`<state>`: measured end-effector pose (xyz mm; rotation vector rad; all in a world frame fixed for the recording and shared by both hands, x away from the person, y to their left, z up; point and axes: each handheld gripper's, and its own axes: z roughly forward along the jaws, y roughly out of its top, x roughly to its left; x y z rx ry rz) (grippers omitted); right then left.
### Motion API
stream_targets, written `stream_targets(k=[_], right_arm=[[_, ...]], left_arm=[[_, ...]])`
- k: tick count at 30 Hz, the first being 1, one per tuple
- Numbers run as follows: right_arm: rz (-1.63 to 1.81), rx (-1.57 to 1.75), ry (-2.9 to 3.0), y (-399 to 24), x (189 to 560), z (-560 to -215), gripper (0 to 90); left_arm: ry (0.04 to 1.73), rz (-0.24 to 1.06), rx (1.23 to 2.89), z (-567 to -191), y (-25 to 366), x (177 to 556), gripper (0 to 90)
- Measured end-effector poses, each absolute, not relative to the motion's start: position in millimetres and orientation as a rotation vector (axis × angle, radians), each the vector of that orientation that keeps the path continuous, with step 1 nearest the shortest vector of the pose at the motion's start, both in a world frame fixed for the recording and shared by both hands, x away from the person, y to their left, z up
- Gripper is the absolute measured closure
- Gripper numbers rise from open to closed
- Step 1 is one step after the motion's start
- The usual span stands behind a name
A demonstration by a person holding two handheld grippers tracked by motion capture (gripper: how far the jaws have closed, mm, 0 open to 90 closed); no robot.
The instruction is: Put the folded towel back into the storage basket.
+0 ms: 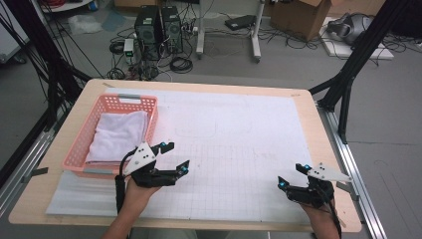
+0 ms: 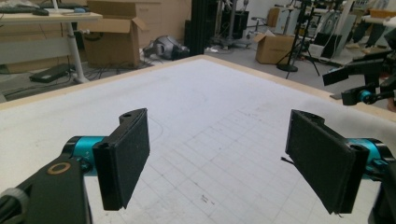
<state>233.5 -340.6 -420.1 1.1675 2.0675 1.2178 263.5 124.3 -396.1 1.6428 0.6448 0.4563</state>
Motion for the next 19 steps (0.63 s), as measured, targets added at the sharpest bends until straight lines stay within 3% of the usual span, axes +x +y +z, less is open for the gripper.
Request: stream_targets(k=[19], right_arm=[[1.214, 1.168, 2.06, -341.5, 235.9, -422.7, 17.9]], left_arm=[[0.685, 0.42, 1.67, -416.6, 112.7, 263.1, 23.2]])
